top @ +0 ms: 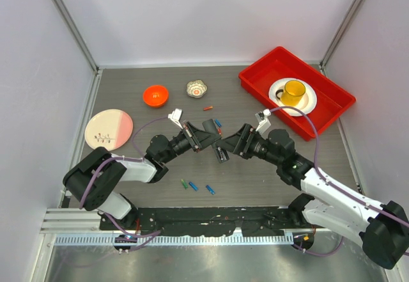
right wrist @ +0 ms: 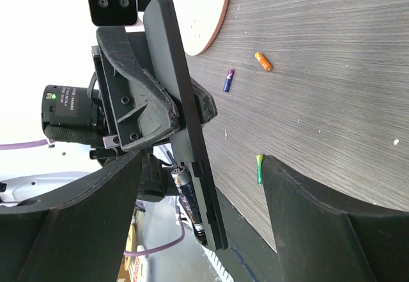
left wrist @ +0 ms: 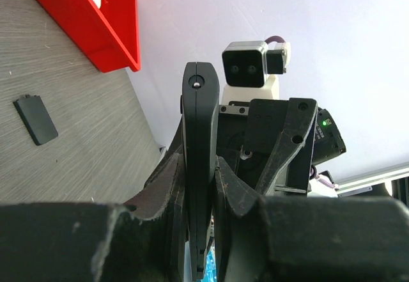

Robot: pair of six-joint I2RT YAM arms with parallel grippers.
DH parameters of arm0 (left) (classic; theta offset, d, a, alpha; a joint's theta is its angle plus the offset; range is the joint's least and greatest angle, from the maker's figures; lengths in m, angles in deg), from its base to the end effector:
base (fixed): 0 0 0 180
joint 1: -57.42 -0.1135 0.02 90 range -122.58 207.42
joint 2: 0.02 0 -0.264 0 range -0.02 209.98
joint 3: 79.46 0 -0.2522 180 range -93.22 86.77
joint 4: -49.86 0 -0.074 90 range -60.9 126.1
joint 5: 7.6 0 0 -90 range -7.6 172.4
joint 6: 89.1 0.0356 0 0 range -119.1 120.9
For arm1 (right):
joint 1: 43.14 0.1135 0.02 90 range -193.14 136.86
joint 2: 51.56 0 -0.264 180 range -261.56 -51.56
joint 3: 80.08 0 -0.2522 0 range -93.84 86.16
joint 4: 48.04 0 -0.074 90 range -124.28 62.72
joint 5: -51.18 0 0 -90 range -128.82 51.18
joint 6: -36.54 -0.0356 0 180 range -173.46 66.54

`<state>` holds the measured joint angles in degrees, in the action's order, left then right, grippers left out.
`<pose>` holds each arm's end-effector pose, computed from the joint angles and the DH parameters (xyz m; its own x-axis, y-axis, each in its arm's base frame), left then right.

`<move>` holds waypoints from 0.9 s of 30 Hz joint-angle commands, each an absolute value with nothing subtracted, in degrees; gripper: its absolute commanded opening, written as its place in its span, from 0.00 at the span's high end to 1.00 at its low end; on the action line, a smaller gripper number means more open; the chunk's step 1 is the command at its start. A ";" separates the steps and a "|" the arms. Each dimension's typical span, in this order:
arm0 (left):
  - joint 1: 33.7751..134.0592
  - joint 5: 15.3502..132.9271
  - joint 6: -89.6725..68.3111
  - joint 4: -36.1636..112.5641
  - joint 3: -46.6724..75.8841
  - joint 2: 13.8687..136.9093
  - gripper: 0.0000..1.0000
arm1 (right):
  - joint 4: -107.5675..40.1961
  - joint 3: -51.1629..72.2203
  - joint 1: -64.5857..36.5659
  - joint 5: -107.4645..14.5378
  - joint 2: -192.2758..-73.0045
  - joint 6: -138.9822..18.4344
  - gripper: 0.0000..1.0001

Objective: Load the batteries into the remote control
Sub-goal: Load the battery into the remote control.

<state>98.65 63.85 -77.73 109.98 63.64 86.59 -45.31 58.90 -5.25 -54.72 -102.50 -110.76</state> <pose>0.1982 -0.1887 0.2041 -0.8165 -0.5203 -0.2503 0.3028 -0.0168 -0.9529 0.1579 0.1352 0.2513 -0.7679 0.4279 -0.4766 -0.2876 0.4345 0.8535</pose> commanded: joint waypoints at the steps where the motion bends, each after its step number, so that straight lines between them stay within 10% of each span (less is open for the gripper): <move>1: 98.90 64.38 -76.18 124.69 62.43 85.15 1.00 | -51.42 59.88 -6.04 -55.52 -102.01 -113.57 0.20; 27: 98.81 65.00 -75.83 124.69 62.61 84.27 1.00 | -52.91 62.08 -7.37 -57.37 -104.03 -115.77 0.26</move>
<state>98.65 64.47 -76.66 110.01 63.64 85.59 -49.59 61.69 -7.02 -56.43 -103.68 -114.95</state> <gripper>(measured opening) 0.210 0.746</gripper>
